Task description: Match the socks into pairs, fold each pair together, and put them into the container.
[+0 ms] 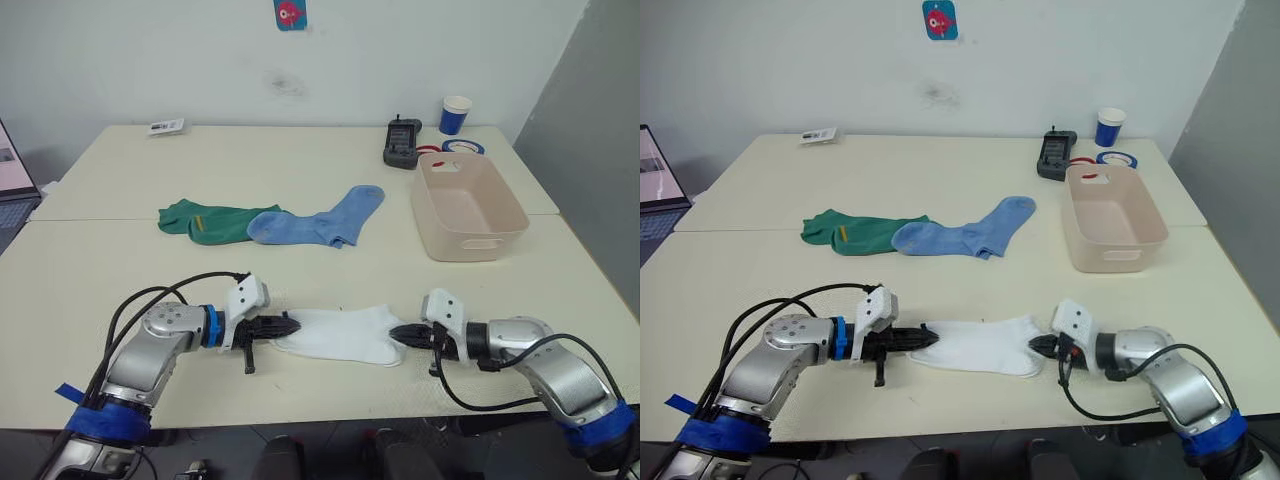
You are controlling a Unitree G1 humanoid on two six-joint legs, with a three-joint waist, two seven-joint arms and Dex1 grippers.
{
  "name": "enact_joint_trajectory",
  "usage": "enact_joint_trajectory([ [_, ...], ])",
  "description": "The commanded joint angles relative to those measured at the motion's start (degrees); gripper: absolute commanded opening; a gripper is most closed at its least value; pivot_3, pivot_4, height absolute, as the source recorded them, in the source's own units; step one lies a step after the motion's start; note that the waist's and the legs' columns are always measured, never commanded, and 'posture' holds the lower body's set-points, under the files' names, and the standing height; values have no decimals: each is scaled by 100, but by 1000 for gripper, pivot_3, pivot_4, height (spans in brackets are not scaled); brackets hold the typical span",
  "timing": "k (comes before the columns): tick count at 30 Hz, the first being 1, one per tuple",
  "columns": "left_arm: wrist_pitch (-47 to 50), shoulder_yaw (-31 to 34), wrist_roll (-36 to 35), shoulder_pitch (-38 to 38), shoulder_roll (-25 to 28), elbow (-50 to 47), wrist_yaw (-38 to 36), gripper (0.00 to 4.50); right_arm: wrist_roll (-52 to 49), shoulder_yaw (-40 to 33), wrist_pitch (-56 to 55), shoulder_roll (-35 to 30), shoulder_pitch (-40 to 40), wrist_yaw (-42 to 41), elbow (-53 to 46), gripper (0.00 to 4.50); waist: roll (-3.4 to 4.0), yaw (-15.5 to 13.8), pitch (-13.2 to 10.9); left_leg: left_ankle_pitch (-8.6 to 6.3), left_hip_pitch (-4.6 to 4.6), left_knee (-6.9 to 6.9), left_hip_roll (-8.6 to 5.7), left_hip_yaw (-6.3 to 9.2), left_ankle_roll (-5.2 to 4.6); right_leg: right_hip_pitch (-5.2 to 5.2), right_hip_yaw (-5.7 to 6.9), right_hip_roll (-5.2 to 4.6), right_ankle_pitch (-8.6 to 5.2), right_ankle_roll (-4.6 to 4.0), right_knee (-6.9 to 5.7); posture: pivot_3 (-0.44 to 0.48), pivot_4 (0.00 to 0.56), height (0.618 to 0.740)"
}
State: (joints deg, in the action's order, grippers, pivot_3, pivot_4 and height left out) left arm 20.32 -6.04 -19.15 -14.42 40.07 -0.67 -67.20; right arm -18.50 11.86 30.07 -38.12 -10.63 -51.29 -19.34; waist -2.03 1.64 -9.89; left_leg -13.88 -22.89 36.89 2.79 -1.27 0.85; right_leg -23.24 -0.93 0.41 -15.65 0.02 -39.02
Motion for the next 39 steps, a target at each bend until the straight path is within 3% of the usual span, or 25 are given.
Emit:
enact_joint_trajectory([
  [1, 423, 395, -532, -139, 126, -349, -140, 375, -634, -611, 623, -13, -12, 162, -648, 388, 0, -1, 0, 0, -1, 0, 1, 3, 0, 0, 1, 0, 0, 0, -1, 0, 150, 740],
  [6, 785, 723, -714, -281, 342, -114, -60, 1884, -981, -1102, 1225, -111, 116, 354, -652, 1994, 0, -3, 0, 0, -1, 0, -3, 5, 0, 0, 2, 0, 0, 0, 0, 0, 150, 740],
  [13, 788, 549, -442, -140, 329, 84, 62, 4149, -952, -928, 1530, 87, 87, 617, -278, 4457, 0, 4, 0, 0, 0, 0, -5, -2, 0, -1, 0, 0, 0, 0, 0, 0, 150, 740],
  [14, 806, 465, -333, -113, 298, 113, 164, 4467, -992, -867, 1635, 128, 75, 607, -252, 4500, 0, 2, 0, 0, 0, -1, -4, -1, 0, -1, 0, 0, 0, 0, 0, 0, 150, 740],
  [21, 1127, 205, -285, 49, 154, 99, 309, 4491, -1063, -590, 2178, 178, -4, 670, -183, 4500, 1, -1, 2, 0, -1, 0, -3, -1, 0, 0, -2, -1, 0, 0, 0, 0, 150, 740],
  [23, 1127, 193, -295, 99, 142, 52, 298, 4089, -1200, -638, 2336, 239, -41, 685, -233, 4500, 2, -1, 2, 0, 1, 0, -3, 0, 0, 1, -2, -1, 0, 0, 0, 0, 150, 740],
  [26, 1377, 270, -522, 183, 155, -167, 239, 3296, -1359, -673, 2530, 253, -103, 648, -331, 3916, 2, 0, 2, 0, 1, -1, -2, 1, 0, 1, -1, -1, 0, 0, 0, 0, 150, 740],
  [36, 1514, 393, -617, 356, 253, -298, 315, 47, -1492, -702, 2698, 356, -253, 778, -249, 229, 1, 1, 2, 0, -1, -1, -3, 3, 0, -1, 0, -1, 0, 0, 0, 0, 150, 740],
  [39, 1863, 519, -924, 496, 159, -720, 467, 0, -1659, -847, 2828, 315, -281, 766, -282, 41, 1, 8, 2, 0, -1, -1, -2, 2, 0, -1, -2, -1, 0, 0, 0, 0, 150, 740],
])
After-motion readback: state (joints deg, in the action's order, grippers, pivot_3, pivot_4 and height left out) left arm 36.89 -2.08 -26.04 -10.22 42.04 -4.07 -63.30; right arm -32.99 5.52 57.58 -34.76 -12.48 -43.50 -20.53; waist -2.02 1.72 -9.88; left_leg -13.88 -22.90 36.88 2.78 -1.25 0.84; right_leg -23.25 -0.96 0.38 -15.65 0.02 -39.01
